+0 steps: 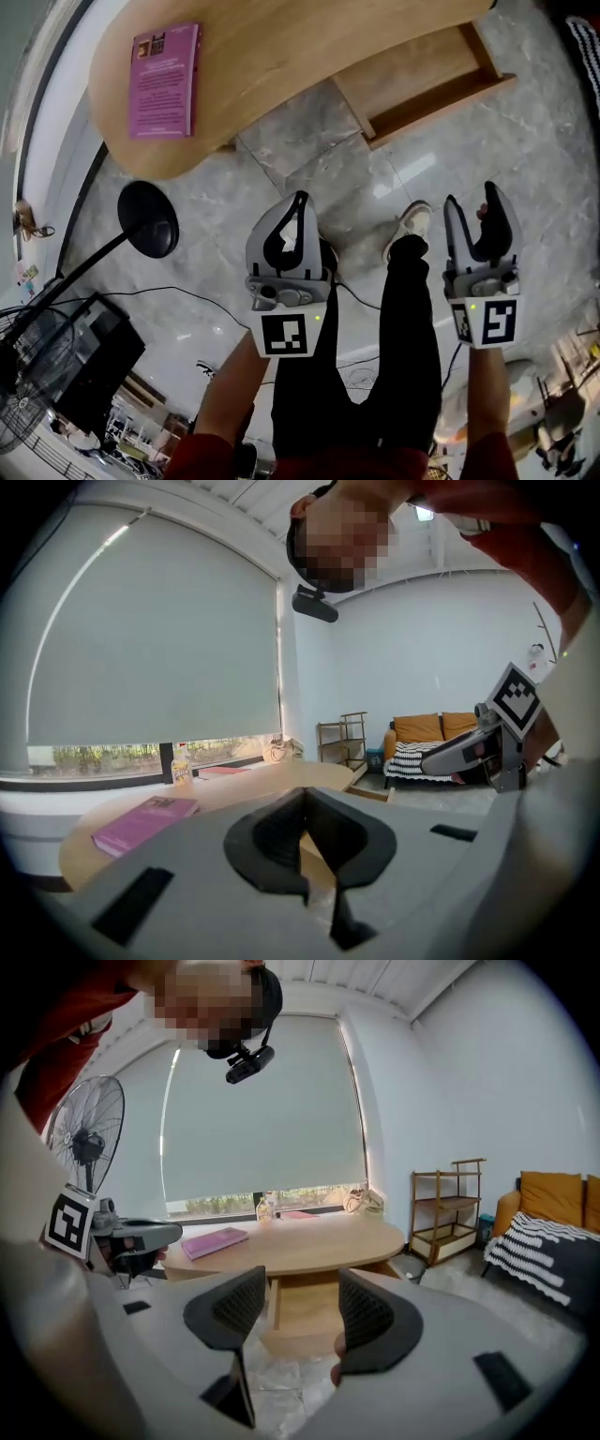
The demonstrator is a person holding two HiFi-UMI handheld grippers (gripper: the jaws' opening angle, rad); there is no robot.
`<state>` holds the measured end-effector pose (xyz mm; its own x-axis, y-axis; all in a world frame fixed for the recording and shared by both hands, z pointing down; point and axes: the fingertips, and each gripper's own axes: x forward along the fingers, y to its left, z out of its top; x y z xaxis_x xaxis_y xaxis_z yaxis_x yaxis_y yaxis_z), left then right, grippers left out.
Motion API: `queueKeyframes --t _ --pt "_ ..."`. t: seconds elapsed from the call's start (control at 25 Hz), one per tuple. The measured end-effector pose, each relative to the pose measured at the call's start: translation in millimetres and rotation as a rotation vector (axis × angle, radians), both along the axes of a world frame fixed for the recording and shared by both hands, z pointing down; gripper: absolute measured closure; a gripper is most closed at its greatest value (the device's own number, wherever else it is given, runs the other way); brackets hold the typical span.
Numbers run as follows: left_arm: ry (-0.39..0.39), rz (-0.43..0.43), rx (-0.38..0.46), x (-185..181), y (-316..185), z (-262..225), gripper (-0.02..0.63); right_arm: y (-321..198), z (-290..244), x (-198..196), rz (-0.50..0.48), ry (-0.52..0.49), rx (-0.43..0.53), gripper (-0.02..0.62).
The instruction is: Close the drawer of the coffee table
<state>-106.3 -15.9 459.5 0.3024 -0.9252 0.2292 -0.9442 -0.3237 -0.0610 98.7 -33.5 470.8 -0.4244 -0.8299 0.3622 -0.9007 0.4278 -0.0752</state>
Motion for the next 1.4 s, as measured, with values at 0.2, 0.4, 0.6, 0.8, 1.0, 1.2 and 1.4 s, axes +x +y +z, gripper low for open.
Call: queueKeyframes --t 0.2,0.4,0.6,0.8,1.0,1.2,1.4 --pt "-0.015 0.058 0.010 -3.8 9.2 86.1 0.599 6.0 74.1 -12.0 -0.012 -0.001 0.001 0.351" --pt "-0.007 0.110 0.076 4.4 -0.3 150.9 0.600 -5.6 143.8 -3.8 -0.023 0.004 0.028 0.351" --pt "0.027 0.127 0.116 10.8 -26.0 218.4 0.599 -25.0 206.3 6.8 -0.052 -0.033 0.103 0.351" --pt "0.045 0.154 0.149 18.1 -45.9 272.4 0.600 -37.7 252.1 9.3 -0.113 -0.055 0.194 0.350" --pt "0.046 0.212 0.133 21.9 -52.3 307.9 0.600 -38.4 284.6 10.1 -0.140 -0.086 0.217 0.342" --pt "0.085 0.245 0.086 24.2 -54.9 319.9 0.600 -46.9 286.1 8.5 -0.085 -0.157 0.272 0.339" --pt "0.086 0.153 0.112 23.4 -62.6 321.9 0.600 -53.0 280.9 15.3 -0.100 -0.091 0.318 0.336"
